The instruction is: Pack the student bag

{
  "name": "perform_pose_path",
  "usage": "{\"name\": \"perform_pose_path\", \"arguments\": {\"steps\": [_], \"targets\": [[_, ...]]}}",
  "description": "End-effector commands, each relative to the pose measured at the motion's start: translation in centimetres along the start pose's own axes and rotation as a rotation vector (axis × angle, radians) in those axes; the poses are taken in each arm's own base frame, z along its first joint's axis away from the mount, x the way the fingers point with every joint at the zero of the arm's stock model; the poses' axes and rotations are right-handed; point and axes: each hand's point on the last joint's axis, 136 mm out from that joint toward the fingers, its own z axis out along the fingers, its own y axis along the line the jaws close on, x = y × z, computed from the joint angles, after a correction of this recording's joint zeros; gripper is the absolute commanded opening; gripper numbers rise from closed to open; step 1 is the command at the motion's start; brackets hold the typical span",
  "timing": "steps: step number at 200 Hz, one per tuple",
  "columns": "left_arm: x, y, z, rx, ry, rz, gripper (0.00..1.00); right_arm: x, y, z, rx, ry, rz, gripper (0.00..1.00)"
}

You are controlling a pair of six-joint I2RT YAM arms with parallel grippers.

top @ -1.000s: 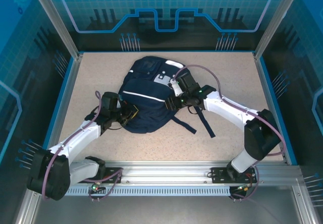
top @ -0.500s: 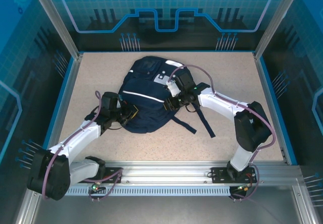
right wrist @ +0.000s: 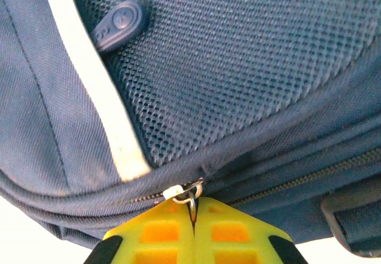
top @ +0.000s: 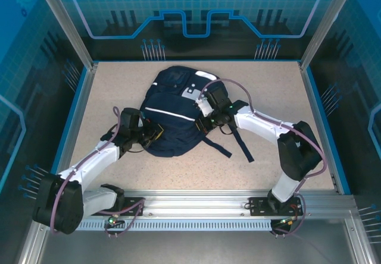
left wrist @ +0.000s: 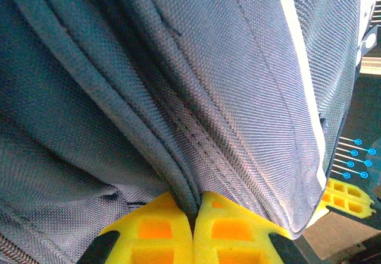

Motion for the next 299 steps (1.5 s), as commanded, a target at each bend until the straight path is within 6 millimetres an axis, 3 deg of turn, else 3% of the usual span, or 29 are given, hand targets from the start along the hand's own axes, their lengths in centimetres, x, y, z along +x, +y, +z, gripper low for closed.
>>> {"name": "perform_pose_path", "arguments": {"steps": [1,31,85,116,134,156,183,204,241,268,299], "targets": [[0.3,-3.1,-0.1,0.078,0.036,0.05,0.0,1.1,2.1,-1.5,0.011,0.005,-0.034,0.0],[1.0,-4.2,0.8,0.106,0.047,0.048,0.0,2.6,6.1,-2.0,-0.004,0.038,-0.088,0.0],[2.6,-6.9,2.7,0.149,0.066,0.052,0.0,1.3,12.0,-1.8,-0.075,0.027,-0.13,0.0],[3.2,-7.0,3.4,0.152,0.086,0.035,0.03,0.1,12.9,-1.5,-0.125,-0.003,-0.05,0.03],[3.2,-6.3,2.9,0.13,0.076,0.039,0.17,-0.2,11.8,-2.8,-0.102,-0.051,0.01,0.16],[3.3,-4.9,1.8,0.07,0.057,0.07,0.37,0.3,9.0,-4.8,-0.071,-0.086,0.131,0.29],[3.7,-3.8,0.1,0.026,0.045,0.137,0.49,1.1,6.0,-7.7,-0.053,-0.157,0.27,0.49],[4.3,-4.0,-0.9,0.034,0.045,0.215,0.52,1.3,3.7,-9.1,-0.026,-0.2,0.392,0.6],[6.4,-5.5,-1.9,0.01,0.047,0.42,0.51,1.6,0.8,-9.9,-0.001,-0.215,0.571,0.68],[8.5,-7.0,-1.8,-0.055,0.041,0.583,0.5,1.5,-0.1,-9.7,-0.009,-0.216,0.634,0.7],[10.2,-7.7,-0.2,-0.143,0.048,0.7,0.46,1.5,-0.2,-9.3,-0.03,-0.204,0.674,0.71]]}}
